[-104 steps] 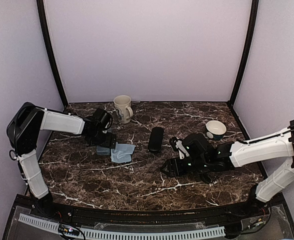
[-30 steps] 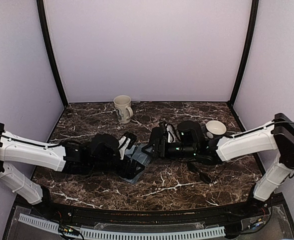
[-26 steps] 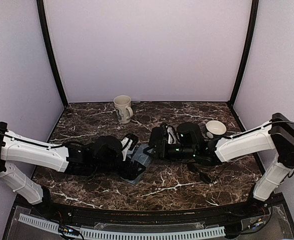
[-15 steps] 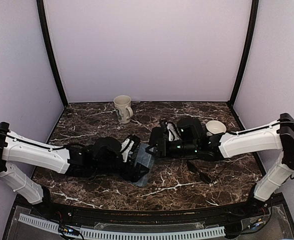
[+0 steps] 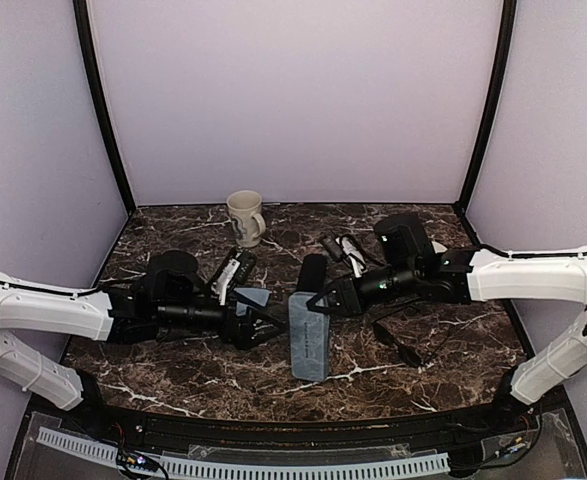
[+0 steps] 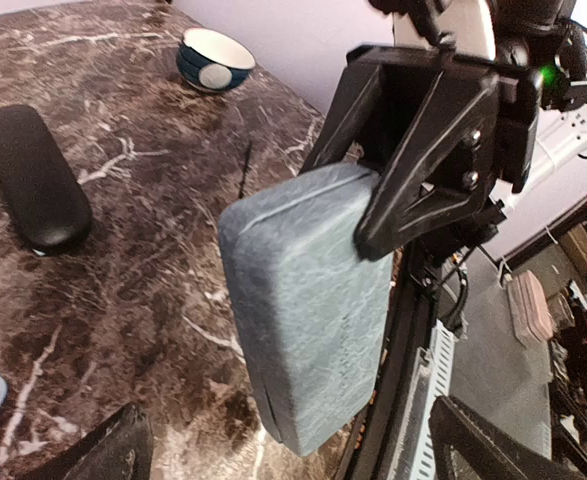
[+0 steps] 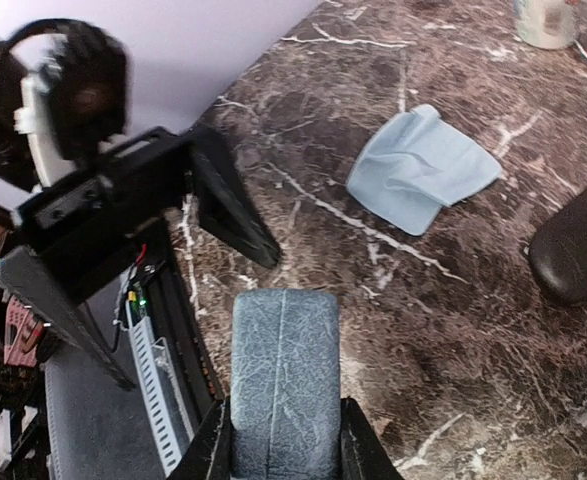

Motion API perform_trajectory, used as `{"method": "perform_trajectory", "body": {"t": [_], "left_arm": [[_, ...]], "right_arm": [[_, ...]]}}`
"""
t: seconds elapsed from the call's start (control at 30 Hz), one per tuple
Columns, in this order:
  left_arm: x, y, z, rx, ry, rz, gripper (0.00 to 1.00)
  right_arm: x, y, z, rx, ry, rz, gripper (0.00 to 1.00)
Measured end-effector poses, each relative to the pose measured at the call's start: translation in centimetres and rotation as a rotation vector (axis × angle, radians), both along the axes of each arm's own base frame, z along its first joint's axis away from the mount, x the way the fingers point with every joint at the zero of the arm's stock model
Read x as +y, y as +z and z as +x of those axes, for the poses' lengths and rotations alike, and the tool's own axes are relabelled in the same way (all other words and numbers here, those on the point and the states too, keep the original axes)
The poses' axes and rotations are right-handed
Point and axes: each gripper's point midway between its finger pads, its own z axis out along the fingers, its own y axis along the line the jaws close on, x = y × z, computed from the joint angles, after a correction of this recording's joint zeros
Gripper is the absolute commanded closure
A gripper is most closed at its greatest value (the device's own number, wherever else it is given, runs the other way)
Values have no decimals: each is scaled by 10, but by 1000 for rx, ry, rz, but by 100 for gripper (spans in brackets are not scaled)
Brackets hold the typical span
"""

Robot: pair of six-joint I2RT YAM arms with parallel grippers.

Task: Organize the sunglasses
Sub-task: Pass from the right arm to the left, then pass from the left arm to the right

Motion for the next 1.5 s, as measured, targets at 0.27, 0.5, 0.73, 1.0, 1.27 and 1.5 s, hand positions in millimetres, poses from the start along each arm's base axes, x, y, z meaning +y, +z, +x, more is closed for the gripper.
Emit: {"method": "perform_trajectory", "body": {"t": [0.27, 0.5, 0.73, 1.0, 1.27, 1.5], "left_arm": [[-21, -24, -22, 125, -166, -23, 19], [-37, -15, -34, 173, -271, -108, 72], [-41, -5, -35, 169, -287, -153, 100], [-24, 2, 1, 155, -10, -130, 100], [-3, 10, 38, 171, 261, -122, 100], [-6, 12, 50, 213, 332, -135, 100]], "right_arm": [[7, 30, -23, -11, 149, 118, 87], [14, 39, -27, -2, 209, 182, 74], [15, 43, -21, 7, 193, 184, 23], [2, 39, 6, -47, 8, 86, 2], [9, 24, -16, -144, -75, -45, 0], [22, -12, -21, -219, -163, -218, 0]]}}
